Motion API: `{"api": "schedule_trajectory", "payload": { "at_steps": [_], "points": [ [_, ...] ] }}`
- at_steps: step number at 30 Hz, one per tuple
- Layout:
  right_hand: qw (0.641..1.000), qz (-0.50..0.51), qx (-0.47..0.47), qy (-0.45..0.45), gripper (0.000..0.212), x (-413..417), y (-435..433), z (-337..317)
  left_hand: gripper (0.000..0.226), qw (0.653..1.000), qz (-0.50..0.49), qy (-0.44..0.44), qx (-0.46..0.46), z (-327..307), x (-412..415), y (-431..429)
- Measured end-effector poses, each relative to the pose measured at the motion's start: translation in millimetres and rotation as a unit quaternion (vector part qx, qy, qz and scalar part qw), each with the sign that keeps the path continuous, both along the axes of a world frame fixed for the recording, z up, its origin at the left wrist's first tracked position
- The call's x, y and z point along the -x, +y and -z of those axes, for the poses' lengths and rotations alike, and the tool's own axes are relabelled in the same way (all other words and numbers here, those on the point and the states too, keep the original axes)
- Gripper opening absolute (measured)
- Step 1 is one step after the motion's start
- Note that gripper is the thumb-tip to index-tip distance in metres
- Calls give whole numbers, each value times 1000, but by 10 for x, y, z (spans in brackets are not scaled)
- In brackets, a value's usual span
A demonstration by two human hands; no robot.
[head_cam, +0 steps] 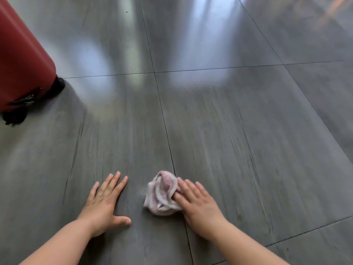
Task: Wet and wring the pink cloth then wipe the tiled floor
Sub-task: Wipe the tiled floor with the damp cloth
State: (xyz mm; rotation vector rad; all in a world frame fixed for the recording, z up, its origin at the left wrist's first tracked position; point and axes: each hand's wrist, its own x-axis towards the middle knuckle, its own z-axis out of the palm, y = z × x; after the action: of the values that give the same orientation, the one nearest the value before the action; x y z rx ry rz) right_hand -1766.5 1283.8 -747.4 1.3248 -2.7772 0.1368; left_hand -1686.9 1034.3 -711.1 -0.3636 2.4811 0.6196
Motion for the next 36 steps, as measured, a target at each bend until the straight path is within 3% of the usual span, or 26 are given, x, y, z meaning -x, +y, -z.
{"api": "schedule_trajectory", "payload": {
  "at_steps": [2,5,7,9,11,14,16,20,23,25,26,29,32,34,36],
  "points": [
    [995,97,-29,-22,45,236,195,-34,131,1000,-1,6,-6,-9,-6,-2],
    [957,255,-64,-119,42,297,530,-128,131,1000,0,6,-7,-2,-2,-5],
    [944,297,-53,-133,44,124,599,-155,131,1000,3,-1,-2,-10,-3,-7],
    [962,245,-18,-115,42,-185,524,-90,132,1000,6,-9,2,-12,-2,-2],
    [990,128,33,-40,21,-486,382,27,132,1000,5,-16,4,-7,3,-5],
    [999,34,-1,11,33,-569,105,109,132,999,26,-26,31,5,4,9],
    [1000,-4,-13,6,25,-431,-117,54,134,998,32,-33,42,-11,4,23],
    [986,22,-107,-128,54,-45,-337,-150,115,998,18,-30,60,-92,-3,79],
    [975,89,-124,-160,41,153,-194,-237,104,996,32,-42,69,-204,17,98],
    [969,128,-133,-163,44,225,-85,-349,94,997,21,-40,70,-234,2,94],
    [970,155,-114,-151,50,257,-26,-402,88,997,10,-40,66,-245,-10,103],
    [937,218,-66,-263,51,272,160,-510,70,998,-31,-44,39,-268,-43,156],
    [907,256,81,-325,50,244,253,-608,50,991,-122,-37,-38,-299,-45,210],
    [895,252,167,-328,48,201,235,-676,36,964,-224,-25,-144,-379,33,313],
    [894,214,243,-310,51,133,116,-799,17,903,-313,-36,-291,-570,154,530]
  ]
}}
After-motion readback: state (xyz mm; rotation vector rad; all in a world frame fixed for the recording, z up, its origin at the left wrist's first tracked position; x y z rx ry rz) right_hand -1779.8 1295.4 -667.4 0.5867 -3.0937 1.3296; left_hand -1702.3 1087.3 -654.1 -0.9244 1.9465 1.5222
